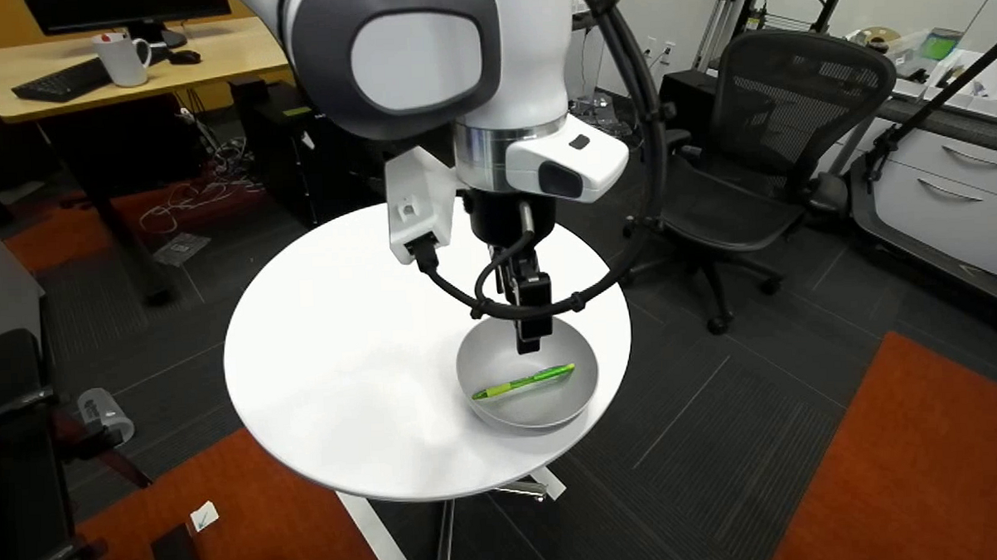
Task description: Take out the green pen from the grey bowl and put it on the table
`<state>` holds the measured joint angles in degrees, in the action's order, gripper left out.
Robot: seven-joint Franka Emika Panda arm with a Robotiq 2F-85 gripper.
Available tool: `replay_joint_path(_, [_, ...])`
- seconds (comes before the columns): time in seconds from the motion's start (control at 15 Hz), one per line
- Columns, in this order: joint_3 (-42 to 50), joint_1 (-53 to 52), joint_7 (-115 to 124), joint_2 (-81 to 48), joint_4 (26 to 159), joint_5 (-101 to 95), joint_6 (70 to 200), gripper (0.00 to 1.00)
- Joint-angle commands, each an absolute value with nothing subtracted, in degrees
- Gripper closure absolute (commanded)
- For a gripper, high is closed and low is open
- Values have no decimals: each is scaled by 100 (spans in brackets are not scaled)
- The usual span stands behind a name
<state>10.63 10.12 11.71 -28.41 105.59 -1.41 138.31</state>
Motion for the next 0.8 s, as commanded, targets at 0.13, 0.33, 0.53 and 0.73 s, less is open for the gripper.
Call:
replay_joint_path(0.13, [990, 1133, 1009, -3508, 9958, 86, 13977, 0])
replay_joint_path(0.33, [940, 1176, 968, -3797, 9727, 164, 13949, 0])
replay_joint_path(0.53, [947, 1181, 980, -4065, 9509, 166, 13930, 0])
replay_joint_path(0.73, [932, 1203, 954, -4309, 9330, 179, 13887, 0])
